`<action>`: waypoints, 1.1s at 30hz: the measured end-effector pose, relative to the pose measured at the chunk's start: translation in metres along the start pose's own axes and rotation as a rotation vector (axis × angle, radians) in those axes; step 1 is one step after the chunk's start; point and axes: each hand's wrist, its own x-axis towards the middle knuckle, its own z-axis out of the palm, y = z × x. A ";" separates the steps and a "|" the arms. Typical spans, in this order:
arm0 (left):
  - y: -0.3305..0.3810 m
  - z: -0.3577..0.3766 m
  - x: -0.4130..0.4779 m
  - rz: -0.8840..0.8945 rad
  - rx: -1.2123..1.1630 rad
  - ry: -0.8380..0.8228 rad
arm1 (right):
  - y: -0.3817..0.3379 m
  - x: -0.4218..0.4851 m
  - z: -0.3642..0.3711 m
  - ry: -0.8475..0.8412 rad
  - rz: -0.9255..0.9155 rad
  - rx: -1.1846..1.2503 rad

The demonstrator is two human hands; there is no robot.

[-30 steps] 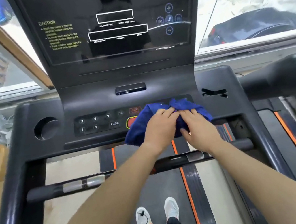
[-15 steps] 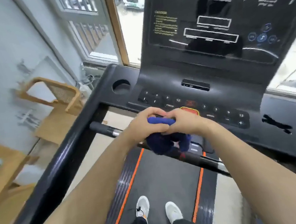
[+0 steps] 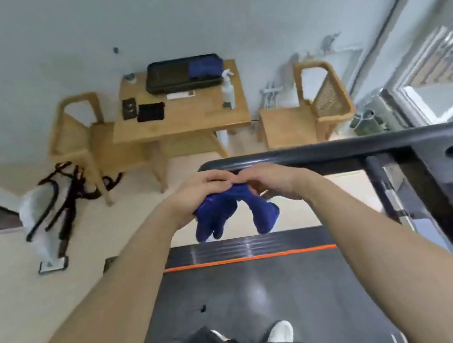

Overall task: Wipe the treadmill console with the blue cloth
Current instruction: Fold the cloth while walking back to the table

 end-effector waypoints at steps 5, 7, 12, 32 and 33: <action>-0.061 -0.129 -0.116 -0.049 -0.178 0.291 | -0.082 0.101 0.132 -0.203 -0.008 -0.236; -0.090 -0.172 -0.163 -0.078 -0.177 0.404 | -0.111 0.135 0.193 -0.300 -0.052 -0.396; -0.163 -0.257 -0.282 -0.179 -0.255 0.689 | -0.161 0.195 0.351 -0.518 -0.182 -0.699; -0.265 -0.564 -0.482 -0.514 -0.286 1.315 | -0.311 0.416 0.754 -0.709 -0.697 -1.219; -0.268 -0.584 -0.485 -0.531 -0.271 1.315 | -0.321 0.432 0.767 -0.741 -0.694 -1.254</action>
